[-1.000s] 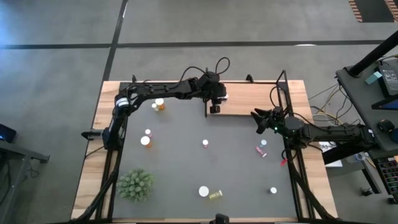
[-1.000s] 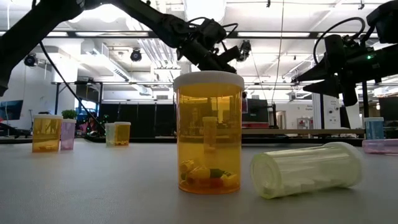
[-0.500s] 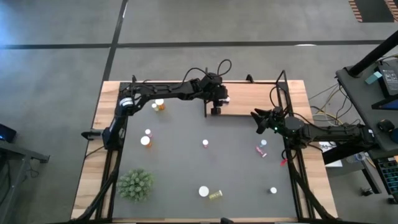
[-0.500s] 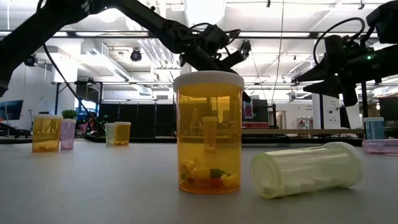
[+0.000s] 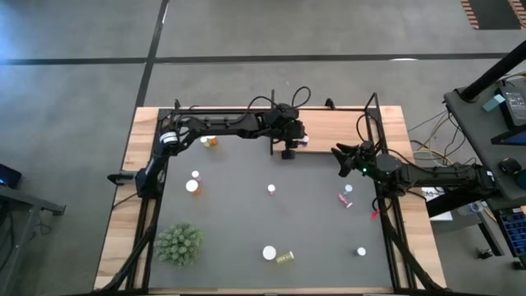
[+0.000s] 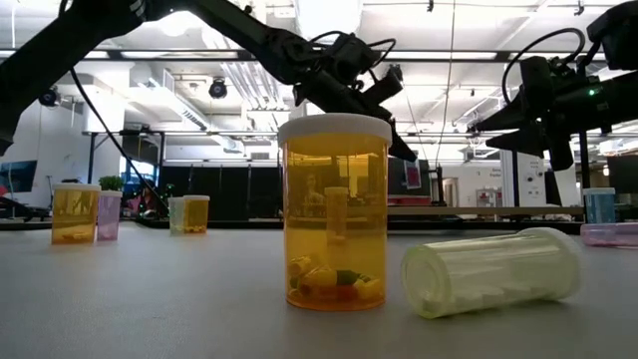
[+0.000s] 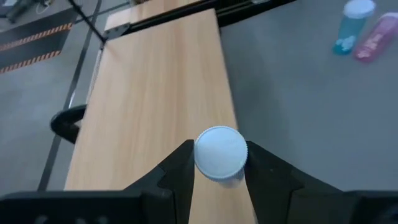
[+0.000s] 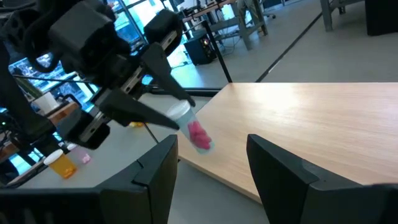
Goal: Pick and place medicine bottles onto shelf by color
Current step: Put the top left blue pill bottle on the shelf
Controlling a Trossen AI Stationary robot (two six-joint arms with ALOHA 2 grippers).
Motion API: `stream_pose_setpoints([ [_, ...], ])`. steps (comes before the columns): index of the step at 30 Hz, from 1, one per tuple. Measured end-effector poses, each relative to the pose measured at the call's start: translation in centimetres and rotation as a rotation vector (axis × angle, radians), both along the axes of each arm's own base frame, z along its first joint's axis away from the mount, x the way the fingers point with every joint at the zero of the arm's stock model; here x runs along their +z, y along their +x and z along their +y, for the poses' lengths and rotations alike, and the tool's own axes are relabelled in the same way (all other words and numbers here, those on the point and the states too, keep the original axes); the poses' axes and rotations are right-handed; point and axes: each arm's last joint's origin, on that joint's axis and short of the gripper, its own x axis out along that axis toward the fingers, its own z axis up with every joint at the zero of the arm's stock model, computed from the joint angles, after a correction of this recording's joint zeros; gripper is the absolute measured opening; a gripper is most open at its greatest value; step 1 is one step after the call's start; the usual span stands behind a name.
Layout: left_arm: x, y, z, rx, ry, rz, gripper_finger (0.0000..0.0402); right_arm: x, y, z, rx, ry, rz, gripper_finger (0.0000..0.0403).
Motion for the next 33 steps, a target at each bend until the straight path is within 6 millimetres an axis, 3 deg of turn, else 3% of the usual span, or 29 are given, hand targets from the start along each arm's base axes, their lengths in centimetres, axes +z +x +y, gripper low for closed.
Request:
stream_pose_setpoints([
  [14, 1.5, 1.8, -4.9, 0.015, -0.001, -0.04, 0.0108, 0.0, 0.0, 0.0, 0.0, 0.0, 0.0, 0.0183],
  [18, -0.1, 1.9, -5.7, 0.027, -0.055, -0.009, 0.0108, 0.0, 0.0, 0.0, 0.0, 0.0, 0.0, 0.0183],
  [26, -3.7, 2.9, -5.4, 0.097, -0.164, 0.023, 0.0108, -0.1, 0.0, 0.0, 0.0, 0.001, 0.006, 0.0183],
  [33, -5.4, 3.5, -5.7, 0.095, -0.173, 0.029, 0.0108, 0.0, 0.0, 0.0, 0.0, 0.001, 0.006, 0.0183],
])
